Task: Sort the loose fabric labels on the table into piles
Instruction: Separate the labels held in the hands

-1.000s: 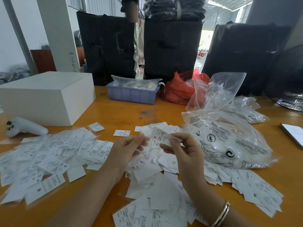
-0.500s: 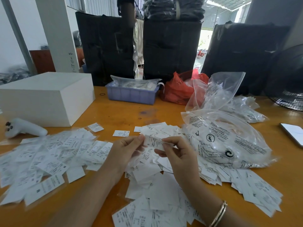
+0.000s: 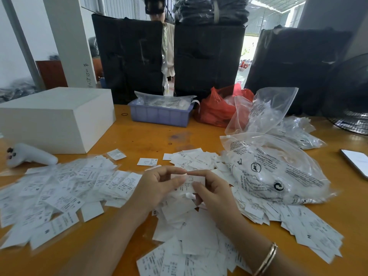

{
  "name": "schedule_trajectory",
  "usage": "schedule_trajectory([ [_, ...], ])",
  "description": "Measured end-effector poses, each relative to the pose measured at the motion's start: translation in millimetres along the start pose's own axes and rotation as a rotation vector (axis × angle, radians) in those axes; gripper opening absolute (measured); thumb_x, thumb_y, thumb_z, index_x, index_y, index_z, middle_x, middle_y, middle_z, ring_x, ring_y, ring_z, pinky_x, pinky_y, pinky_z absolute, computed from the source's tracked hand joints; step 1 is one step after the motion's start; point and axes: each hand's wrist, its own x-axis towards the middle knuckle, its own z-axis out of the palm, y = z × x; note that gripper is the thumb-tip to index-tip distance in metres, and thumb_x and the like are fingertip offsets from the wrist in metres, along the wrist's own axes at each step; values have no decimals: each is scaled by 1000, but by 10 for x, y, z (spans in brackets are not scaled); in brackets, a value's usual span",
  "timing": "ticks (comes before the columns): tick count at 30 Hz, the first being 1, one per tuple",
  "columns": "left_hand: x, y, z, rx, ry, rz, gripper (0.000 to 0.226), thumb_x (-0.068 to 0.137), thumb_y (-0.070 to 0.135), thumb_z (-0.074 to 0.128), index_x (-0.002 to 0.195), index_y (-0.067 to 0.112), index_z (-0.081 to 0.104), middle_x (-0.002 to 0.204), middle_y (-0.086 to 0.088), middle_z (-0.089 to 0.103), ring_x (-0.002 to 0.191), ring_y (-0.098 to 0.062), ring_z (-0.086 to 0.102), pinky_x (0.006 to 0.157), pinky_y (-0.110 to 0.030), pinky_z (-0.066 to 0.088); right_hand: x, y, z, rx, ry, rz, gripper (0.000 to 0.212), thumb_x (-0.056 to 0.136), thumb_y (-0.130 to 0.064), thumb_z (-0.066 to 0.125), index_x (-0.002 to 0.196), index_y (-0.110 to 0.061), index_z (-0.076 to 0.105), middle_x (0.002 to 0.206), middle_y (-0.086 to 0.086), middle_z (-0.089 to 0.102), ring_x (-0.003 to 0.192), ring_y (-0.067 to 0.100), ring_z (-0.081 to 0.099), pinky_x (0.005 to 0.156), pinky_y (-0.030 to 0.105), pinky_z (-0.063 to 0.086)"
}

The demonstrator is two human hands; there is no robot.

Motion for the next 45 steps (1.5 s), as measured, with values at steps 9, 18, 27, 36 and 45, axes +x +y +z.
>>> schedule_trajectory([
  [9, -6, -19, -39, 91, -75, 41, 16, 85, 14, 68, 88, 29, 71, 77, 12, 74, 67, 3, 66, 55, -7, 46, 38, 3, -91, -12, -1, 49, 37, 86, 7, 46, 81, -23, 68, 48, -13, 44, 51, 15, 37, 50, 28, 31],
  [18, -7, -54, -23, 198, -127, 66, 29, 68, 48, 68, 95, 37, 66, 81, 8, 73, 74, -9, 67, 62, -13, 52, 35, 3, -59, 34, -95, 43, 28, 93, -4, 53, 107, -27, 59, 53, -14, 43, 53, 8, 48, 56, 24, 45],
  [27, -6, -61, 20, 90, -10, 76, 14, 80, 23, 73, 91, 31, 69, 75, 7, 72, 68, -3, 66, 58, -8, 47, 30, 81, 16, -57, 101, -44, 19, 87, -15, 65, 81, -33, 64, 67, -10, 66, 57, 5, 61, 54, 14, 46],
  [36, 92, -108, -121, 139, 242, 90, 8, 82, 28, 71, 83, 35, 69, 74, 7, 70, 67, 0, 62, 52, -5, 44, 115, 15, -127, -202, 141, -129, 33, 93, -11, 54, 90, -43, 61, 89, -19, 66, 72, -6, 57, 62, 10, 44],
  [45, 151, -218, -348, 874, 546, 134, 23, 86, 26, 67, 109, 23, 66, 98, 0, 71, 76, -12, 58, 59, -18, 39, 360, -125, -798, -692, 603, -444, 24, 88, 5, 50, 98, -8, 67, 99, 5, 64, 95, 23, 57, 82, 24, 43],
])
